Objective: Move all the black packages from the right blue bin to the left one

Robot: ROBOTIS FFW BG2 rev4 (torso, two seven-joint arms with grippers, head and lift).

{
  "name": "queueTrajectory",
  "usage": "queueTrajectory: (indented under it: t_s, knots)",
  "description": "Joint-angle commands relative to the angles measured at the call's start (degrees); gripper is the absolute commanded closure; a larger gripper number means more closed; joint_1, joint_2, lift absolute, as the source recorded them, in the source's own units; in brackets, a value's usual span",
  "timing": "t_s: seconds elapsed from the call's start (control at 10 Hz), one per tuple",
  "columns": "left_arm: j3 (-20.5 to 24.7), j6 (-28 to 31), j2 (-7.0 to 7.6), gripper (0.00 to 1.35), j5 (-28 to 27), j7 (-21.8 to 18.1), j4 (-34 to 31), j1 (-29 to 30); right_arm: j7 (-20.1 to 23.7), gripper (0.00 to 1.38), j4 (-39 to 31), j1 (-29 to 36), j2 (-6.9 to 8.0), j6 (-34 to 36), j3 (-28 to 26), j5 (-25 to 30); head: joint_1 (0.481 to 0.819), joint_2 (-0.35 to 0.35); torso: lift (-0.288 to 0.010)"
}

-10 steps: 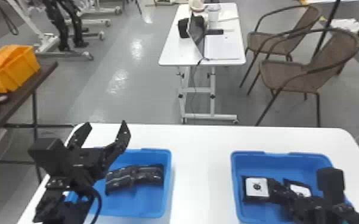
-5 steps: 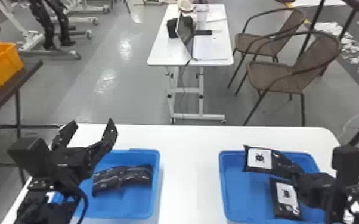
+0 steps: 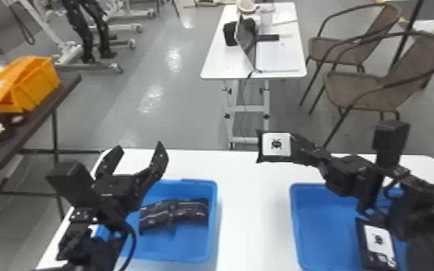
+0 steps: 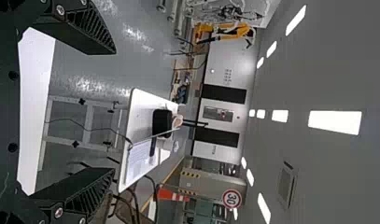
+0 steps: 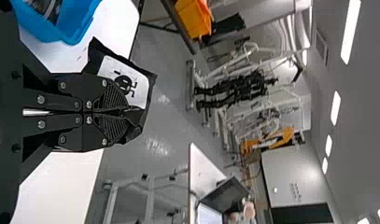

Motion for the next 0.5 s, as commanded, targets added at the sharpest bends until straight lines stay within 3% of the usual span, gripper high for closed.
queueTrajectory:
  t_s: [0.0,0.2,0.4]
  knots:
    - [-0.3,1.1,0.26,0.13,1.3,-0.1,0.3,-1.0,0.6,1.13,7.3,-7.0,-0.81,-3.3,7.2,-5.5,0.695,0.204,-0.039]
    - [-1.3,0.4,1.05,0.13,4.2,-0.1,1.8,-1.7,0.7,1.13,11.6,-11.8,-1.16,-5.2,13.1,-10.9,0.695,0.275,-0.039]
    - [-2.9,-0.8,1.76,0.13,11.5,-0.3,4.8,-3.0,1.0,1.13,14.4,-14.4,-1.43,-6.1,16.7,-15.2,0.695,0.307,-0.039]
